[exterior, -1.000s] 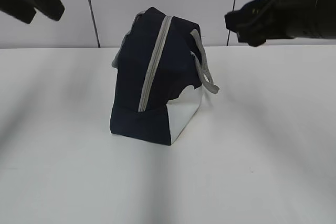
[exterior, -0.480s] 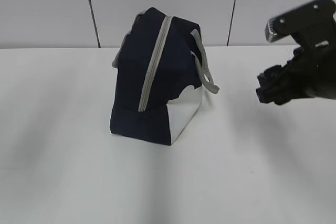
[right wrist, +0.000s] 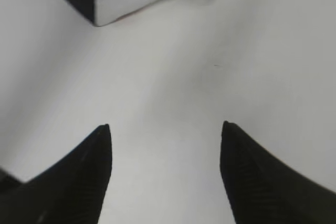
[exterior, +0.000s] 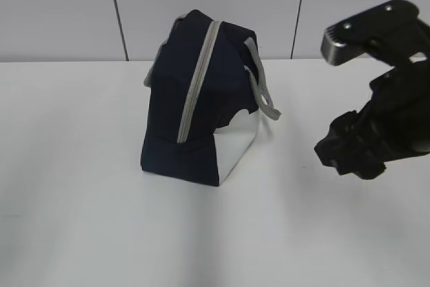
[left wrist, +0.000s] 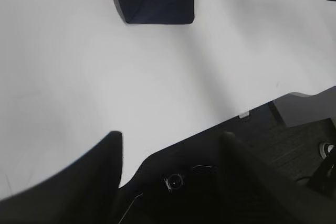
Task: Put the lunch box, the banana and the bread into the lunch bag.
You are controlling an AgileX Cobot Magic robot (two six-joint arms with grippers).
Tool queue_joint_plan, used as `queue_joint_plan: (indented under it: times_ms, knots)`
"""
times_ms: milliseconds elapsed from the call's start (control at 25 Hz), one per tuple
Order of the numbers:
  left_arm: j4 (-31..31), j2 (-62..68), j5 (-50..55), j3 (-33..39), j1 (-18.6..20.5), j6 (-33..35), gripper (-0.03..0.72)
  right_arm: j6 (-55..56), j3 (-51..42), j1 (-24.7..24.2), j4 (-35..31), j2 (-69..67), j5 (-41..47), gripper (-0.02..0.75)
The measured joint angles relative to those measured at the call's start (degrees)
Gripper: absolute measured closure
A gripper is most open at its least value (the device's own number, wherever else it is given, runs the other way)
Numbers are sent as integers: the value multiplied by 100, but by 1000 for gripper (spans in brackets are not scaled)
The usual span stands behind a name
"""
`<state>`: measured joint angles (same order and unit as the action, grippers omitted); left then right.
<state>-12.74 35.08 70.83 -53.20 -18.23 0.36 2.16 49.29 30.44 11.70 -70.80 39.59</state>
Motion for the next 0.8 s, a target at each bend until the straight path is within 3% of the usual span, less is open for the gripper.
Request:
queue_joint_plan:
  times_ms: [80, 240, 440, 800]
  knots:
    - [14, -170, 90, 0, 0, 0, 284, -663, 78, 11, -845, 470, 355, 257]
    - [48, -500, 162, 0, 0, 0, 284, -987, 101, 11, -1407, 1471, 781, 235]
    - [177, -1046, 174, 101, 0, 67, 284, -1032, 28, 11, -1528, 2604, 1555, 227]
    - [516, -2231, 213, 1512, 0, 268, 284, -511, -1209, 11, -1170, 4724, 2586, 226]
